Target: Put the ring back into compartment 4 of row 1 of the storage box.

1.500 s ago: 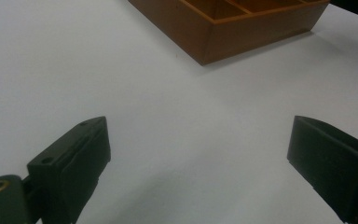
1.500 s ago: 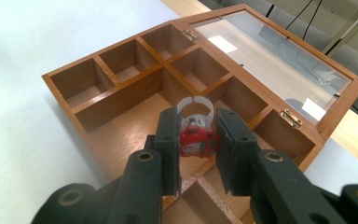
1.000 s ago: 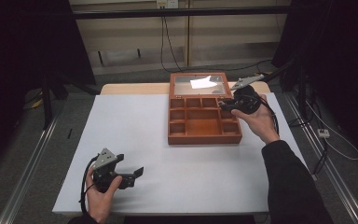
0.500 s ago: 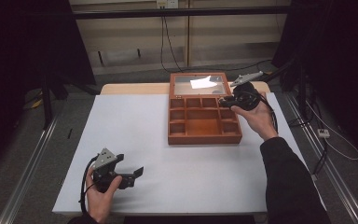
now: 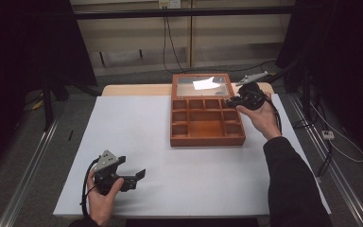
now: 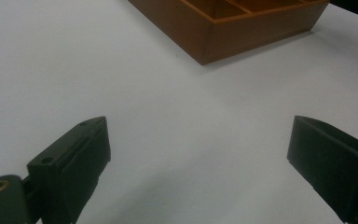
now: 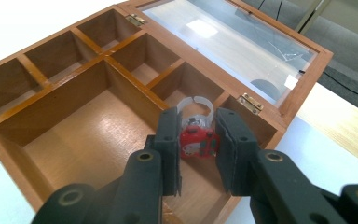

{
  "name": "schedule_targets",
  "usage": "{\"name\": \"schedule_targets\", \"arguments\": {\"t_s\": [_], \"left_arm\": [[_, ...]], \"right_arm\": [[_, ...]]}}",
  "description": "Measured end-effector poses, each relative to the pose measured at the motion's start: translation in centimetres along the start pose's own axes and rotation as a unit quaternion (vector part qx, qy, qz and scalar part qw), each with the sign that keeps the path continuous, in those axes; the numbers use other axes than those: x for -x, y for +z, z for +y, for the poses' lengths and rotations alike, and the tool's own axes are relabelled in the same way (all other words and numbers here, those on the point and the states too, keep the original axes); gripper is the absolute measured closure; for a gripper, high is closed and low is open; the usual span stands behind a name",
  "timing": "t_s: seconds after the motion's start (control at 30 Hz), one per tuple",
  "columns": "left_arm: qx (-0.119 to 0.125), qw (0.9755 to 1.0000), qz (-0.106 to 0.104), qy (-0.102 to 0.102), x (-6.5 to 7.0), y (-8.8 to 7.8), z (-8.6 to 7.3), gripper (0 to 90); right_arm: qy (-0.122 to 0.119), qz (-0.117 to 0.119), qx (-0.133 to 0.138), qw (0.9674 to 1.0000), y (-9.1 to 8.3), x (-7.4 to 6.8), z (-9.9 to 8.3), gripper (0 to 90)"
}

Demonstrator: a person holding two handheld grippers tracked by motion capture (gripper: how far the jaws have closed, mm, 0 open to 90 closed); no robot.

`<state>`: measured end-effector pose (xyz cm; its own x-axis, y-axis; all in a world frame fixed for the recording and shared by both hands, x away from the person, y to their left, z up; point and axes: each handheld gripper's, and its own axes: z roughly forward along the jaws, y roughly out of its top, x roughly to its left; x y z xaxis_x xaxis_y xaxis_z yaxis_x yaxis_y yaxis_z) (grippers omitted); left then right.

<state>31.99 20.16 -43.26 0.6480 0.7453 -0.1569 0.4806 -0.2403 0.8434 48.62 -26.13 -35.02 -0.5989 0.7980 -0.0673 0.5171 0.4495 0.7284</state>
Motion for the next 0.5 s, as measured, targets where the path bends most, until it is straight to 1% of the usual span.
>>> {"name": "schedule_targets", "arguments": {"t_s": [0.27,0.43,0.47,0.5], "left_arm": [[0.001,1.0000,0.000,0.000,0.0,0.0,0.0,5.8],[0.003,1.0000,0.000,-0.001,0.0,0.0,0.0,5.7],[0.000,1.0000,0.000,0.002,0.0,0.0,0.0,5.7],[0.002,1.0000,-0.001,0.000,0.0,0.0,0.0,5.7]], "right_arm": [[0.006,-0.005,-0.003,1.0000,0.9,0.5,-0.1,72.0],[0.016,-0.011,-0.008,0.9998,1.5,0.9,-0.3,72.0],[0.016,-0.012,-0.008,0.9998,1.6,0.9,-0.4,72.0],[0.018,-0.013,-0.006,0.9997,1.7,1.0,-0.3,72.0]]}}
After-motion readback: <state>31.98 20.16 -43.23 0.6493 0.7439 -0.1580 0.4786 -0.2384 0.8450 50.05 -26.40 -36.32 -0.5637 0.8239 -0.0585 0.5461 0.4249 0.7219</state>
